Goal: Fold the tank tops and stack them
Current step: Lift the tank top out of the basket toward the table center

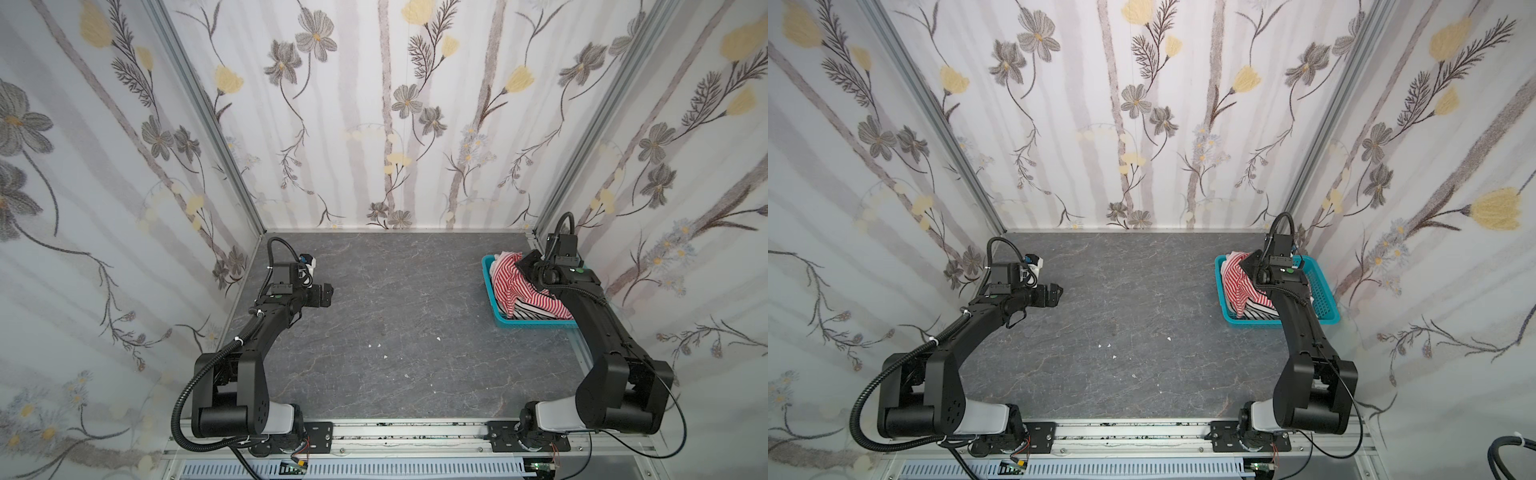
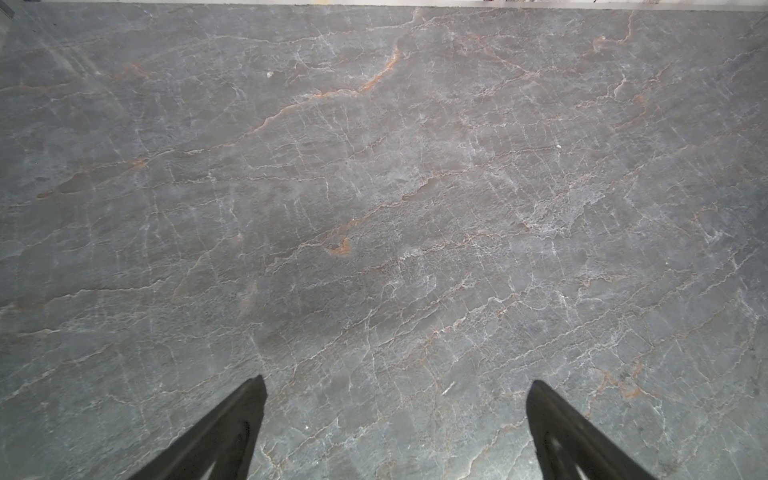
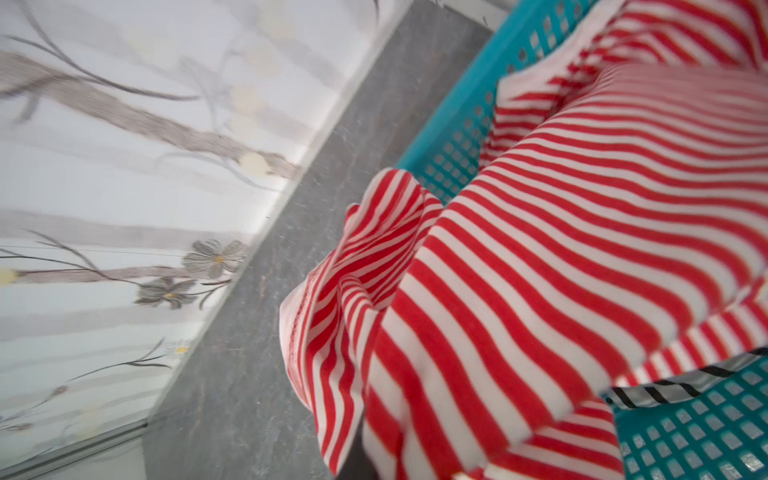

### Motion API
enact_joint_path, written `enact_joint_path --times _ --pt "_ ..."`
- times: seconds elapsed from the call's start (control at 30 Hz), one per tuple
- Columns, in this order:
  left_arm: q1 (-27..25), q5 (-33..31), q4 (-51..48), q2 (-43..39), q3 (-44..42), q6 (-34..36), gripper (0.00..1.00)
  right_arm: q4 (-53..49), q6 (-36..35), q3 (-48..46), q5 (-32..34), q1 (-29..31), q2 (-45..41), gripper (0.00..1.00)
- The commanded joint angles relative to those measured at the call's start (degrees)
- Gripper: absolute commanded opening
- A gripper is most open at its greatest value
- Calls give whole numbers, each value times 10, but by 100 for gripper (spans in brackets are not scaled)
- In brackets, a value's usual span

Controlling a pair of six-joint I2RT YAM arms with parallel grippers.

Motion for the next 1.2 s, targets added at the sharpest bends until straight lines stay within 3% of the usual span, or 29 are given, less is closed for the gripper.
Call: enact_joint_path --times 0.0,0.1,0.27,0.33,0.43,0.63,0.77,1.0,1.17 --pt "1 14 9 4 1 -8 100 -44 -16 76 8 6 -17 0" --pt "1 10 12 4 -2 -13 100 -95 -43 199 -6 15 8 0" --pt "1 1 20 0 -7 -16 100 -243 -89 514 -31 55 154 0" --pt "2 -6 22 -4 -7 -16 100 -290 -99 656 -52 75 225 0" --pt "3 -15 27 -10 -10 -16 100 -277 -83 766 -129 94 294 0" --pt "9 -22 31 -17 -18 -15 100 -142 -86 762 -235 160 314 0" --pt "12 -26 32 -14 -17 -16 100 -174 -117 737 -238 195 362 0" --pt "13 -18 32 -8 -18 -9 100 -310 -265 651 -151 313 495 0" --pt "14 -6 31 4 -18 -1 100 -293 -313 579 -114 406 527 0"
